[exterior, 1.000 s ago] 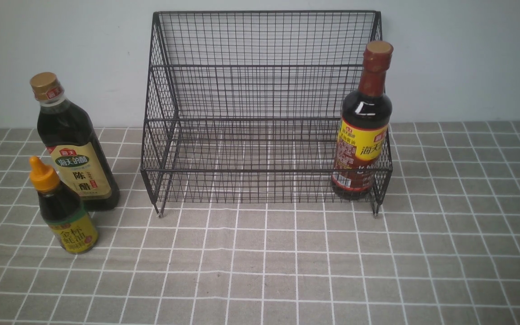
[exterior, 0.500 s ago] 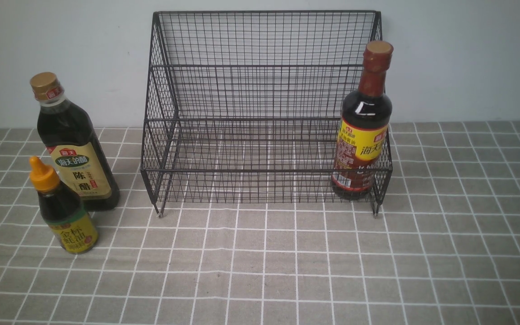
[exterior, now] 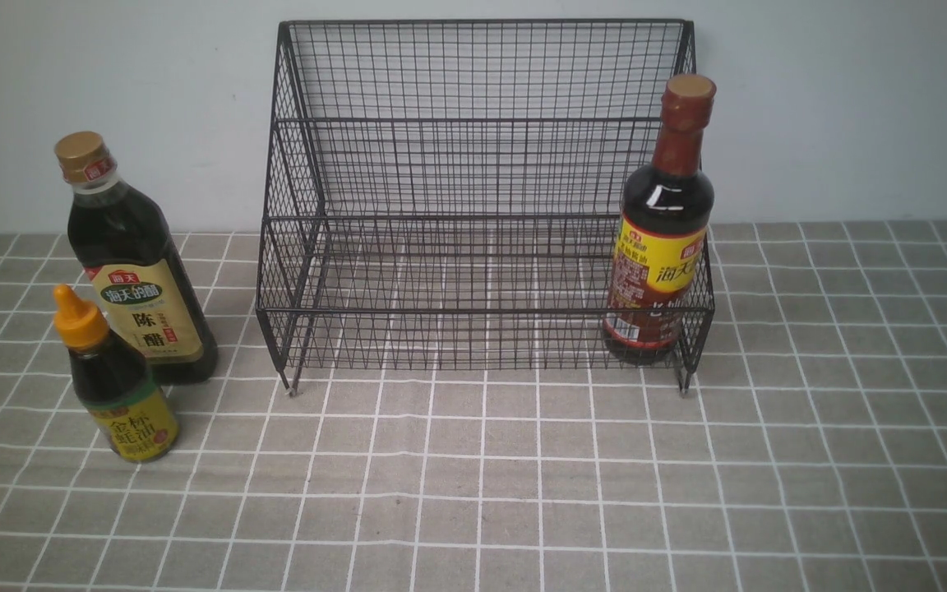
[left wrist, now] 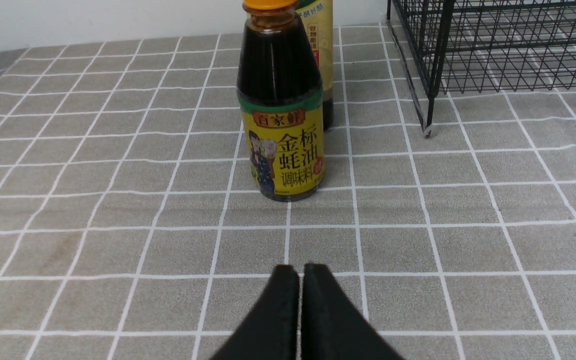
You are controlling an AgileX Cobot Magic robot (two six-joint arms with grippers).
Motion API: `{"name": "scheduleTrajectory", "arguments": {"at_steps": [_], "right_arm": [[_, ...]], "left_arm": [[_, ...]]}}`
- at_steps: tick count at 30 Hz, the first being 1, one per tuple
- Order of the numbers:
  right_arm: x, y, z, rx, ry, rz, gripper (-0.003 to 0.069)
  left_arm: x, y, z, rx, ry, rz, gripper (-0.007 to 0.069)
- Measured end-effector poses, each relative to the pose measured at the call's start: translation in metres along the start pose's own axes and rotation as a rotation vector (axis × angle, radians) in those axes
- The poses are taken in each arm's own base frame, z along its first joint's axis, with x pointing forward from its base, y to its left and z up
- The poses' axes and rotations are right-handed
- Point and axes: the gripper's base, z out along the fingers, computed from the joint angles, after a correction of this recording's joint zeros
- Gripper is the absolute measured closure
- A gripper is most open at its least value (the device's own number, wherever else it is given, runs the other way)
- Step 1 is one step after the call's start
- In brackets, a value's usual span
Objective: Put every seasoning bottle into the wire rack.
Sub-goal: Use the left arm to grab the condiment bottle closest to it
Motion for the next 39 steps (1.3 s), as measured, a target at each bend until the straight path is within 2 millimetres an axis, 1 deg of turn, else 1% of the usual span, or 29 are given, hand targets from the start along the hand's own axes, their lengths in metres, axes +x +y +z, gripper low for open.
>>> {"name": "scheduleTrajectory", "arguments": {"at_steps": [2,4,5,7,9,12,13,16,18,20,21,23,24,25,26,27,28,30,31,32,33,35,36,37,38,39], "right_arm": [[0.000,0.000,0.000,0.000,0.000,0.000,0.0672],[0.000,0.000,0.000,0.000,0.000,0.000,0.0672],[0.000,0.000,0.000,0.000,0.000,0.000,0.0672],[0.000,0.000,0.000,0.000,0.000,0.000,0.0672],[0.000,0.000,0.000,0.000,0.000,0.000,0.0672],[0.000,0.000,0.000,0.000,0.000,0.000,0.0672],[0.000,0.000,0.000,0.000,0.000,0.000,0.0672],[0.000,0.000,0.000,0.000,0.000,0.000,0.0672],[0.000,0.000,0.000,0.000,0.000,0.000,0.0672],[0.000,0.000,0.000,0.000,0.000,0.000,0.0672],[0.000,0.000,0.000,0.000,0.000,0.000,0.0672],[0.000,0.000,0.000,0.000,0.000,0.000,0.0672],[0.000,0.000,0.000,0.000,0.000,0.000,0.0672],[0.000,0.000,0.000,0.000,0.000,0.000,0.0672],[0.000,0.000,0.000,0.000,0.000,0.000,0.0673],[0.000,0.000,0.000,0.000,0.000,0.000,0.0673],[0.000,0.000,0.000,0.000,0.000,0.000,0.0673],[0.000,0.000,0.000,0.000,0.000,0.000,0.0673],[0.000,0.000,0.000,0.000,0.000,0.000,0.0673],[0.000,0.000,0.000,0.000,0.000,0.000,0.0673],[0.000,0.000,0.000,0.000,0.000,0.000,0.0673],[0.000,0.000,0.000,0.000,0.000,0.000,0.0673],[0.000,0.000,0.000,0.000,0.000,0.000,0.0673],[0.000,0.000,0.000,0.000,0.000,0.000,0.0673],[0.000,0.000,0.000,0.000,0.000,0.000,0.0673],[0.000,0.000,0.000,0.000,0.000,0.000,0.0673]], "left_arm": [[0.000,0.000,0.000,0.000,-0.004,-0.003,0.0631],[-0.003,-0.001,0.000,0.013,-0.041,-0.065,0.0631],[-0.007,-0.002,0.000,0.026,-0.088,-0.125,0.0631],[-0.012,-0.002,0.000,0.039,-0.136,-0.194,0.0631],[-0.020,-0.003,-0.002,0.066,-0.221,-0.333,0.0631],[-0.027,-0.001,-0.004,0.087,-0.305,-0.456,0.0631],[-0.029,-0.001,-0.004,0.089,-0.325,-0.476,0.0631],[-0.043,0.005,-0.011,0.082,-0.502,-0.536,0.0631],[-0.056,0.005,-0.018,0.094,-0.529,-0.532,0.0631],[-0.073,0.003,-0.026,0.109,-0.503,-0.494,0.0631],[-0.077,0.002,-0.027,0.111,-0.488,-0.479,0.0631],[-0.099,-0.001,-0.029,0.112,-0.338,-0.383,0.0631],[-0.108,-0.003,-0.027,0.115,-0.241,-0.353,0.0631],[-0.113,-0.004,-0.027,0.118,-0.189,-0.337,0.0631],[-0.124,-0.006,-0.018,0.122,-0.006,-0.314,0.0631],[-0.131,-0.007,-0.015,0.127,0.106,-0.300,0.0631],[-0.137,-0.008,-0.005,0.129,0.251,-0.289,0.0631],[-0.153,-0.010,0.010,0.138,0.473,-0.260,0.0631],[-0.158,-0.010,0.017,0.139,0.536,-0.239,0.0631],[-0.160,-0.009,0.019,0.139,0.550,-0.234,0.0631],[-0.171,-0.007,0.035,0.128,0.634,-0.186,0.0631],[-0.184,-0.003,0.057,0.098,0.706,-0.135,0.0631],[-0.188,-0.003,0.058,0.096,0.707,-0.130,0.0631],[-0.197,0.000,0.077,0.078,0.766,-0.098,0.0631],[-0.201,0.000,0.078,0.077,0.768,-0.095,0.0631],[-0.205,0.002,0.090,0.067,0.812,-0.082,0.0631]]}}
